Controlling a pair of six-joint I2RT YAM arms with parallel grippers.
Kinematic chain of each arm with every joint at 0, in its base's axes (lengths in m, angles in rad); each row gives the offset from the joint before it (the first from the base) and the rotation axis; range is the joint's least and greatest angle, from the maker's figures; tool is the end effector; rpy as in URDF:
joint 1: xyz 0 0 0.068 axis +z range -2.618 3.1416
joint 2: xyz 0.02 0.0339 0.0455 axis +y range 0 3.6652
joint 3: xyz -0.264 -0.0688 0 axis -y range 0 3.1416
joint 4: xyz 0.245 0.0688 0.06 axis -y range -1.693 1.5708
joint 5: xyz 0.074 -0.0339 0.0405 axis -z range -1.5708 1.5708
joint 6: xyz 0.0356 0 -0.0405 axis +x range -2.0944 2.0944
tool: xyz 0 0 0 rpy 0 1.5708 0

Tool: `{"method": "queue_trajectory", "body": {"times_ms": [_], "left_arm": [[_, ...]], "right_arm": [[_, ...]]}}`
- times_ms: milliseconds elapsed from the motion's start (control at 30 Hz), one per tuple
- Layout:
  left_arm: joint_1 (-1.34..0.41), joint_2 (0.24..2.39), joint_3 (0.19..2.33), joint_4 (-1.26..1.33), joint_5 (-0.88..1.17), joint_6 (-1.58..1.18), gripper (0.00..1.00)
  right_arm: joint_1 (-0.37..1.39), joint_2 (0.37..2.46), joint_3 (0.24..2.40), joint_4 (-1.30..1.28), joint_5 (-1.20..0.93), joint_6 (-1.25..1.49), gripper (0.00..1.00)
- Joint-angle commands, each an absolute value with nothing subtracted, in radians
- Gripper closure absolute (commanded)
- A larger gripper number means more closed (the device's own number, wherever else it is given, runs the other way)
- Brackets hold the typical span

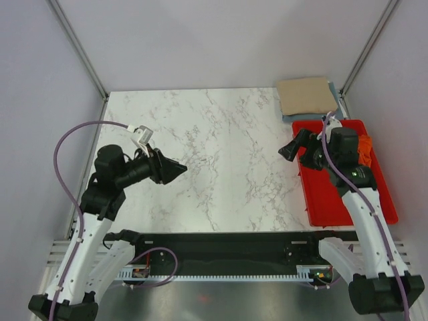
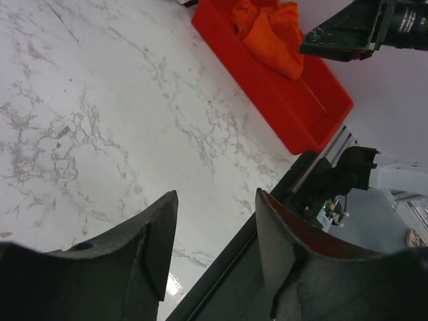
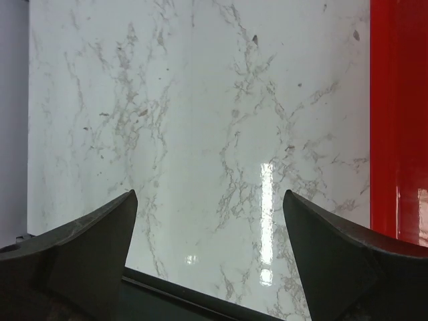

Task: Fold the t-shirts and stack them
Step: Reset both grippers

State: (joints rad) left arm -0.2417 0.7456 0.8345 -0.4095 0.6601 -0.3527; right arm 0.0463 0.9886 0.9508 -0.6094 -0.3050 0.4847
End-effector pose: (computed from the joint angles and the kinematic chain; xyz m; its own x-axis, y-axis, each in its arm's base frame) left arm 0.1517 -0.0599 0.3419 -0.5476 -0.1460 -0.8239 0.6020 0.6151 -0.5092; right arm 0.2073 0.0203 0.3196 -0.6650 0.4141 -0.6215 0.0298 0.8463 0.5319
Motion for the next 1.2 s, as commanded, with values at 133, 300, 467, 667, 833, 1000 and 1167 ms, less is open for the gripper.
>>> {"method": "queue_trajectory", "body": {"times_ms": [133, 300, 467, 667, 833, 1000, 1167], "left_arm": [[-0.238, 0.592, 0.810, -0.376, 0.686, -0.486, 0.11], [-0.238, 0.565, 0.755, -0.382, 0.687, -0.511, 0.00], [-0.238, 0.558, 0.744, -0.388, 0.680, -0.505, 0.00], [-0.238, 0.565, 0.762, -0.408, 0.673, -0.474, 0.00], [-0.238, 0.558, 0.764, -0.417, 0.669, -0.460, 0.00], [-0.238, 0.558, 0.769, -0.420, 0.660, -0.451, 0.00], [-0.238, 0.566, 0.792, -0.423, 0.658, -0.440, 0.00]], "right_arm": [[0.075, 0.755, 1.014, -0.751, -0.272, 0.426, 0.02], [0.087, 0.732, 0.991, -0.749, -0.252, 0.482, 0.02], [0.087, 0.730, 0.999, -0.738, -0.244, 0.482, 0.02], [0.089, 0.735, 1.019, -0.736, -0.252, 0.495, 0.02], [0.089, 0.733, 1.012, -0.732, -0.276, 0.500, 0.02], [0.089, 0.724, 1.014, -0.730, -0.282, 0.494, 0.02], [0.089, 0.719, 1.026, -0.727, -0.275, 0.495, 0.02]]}}
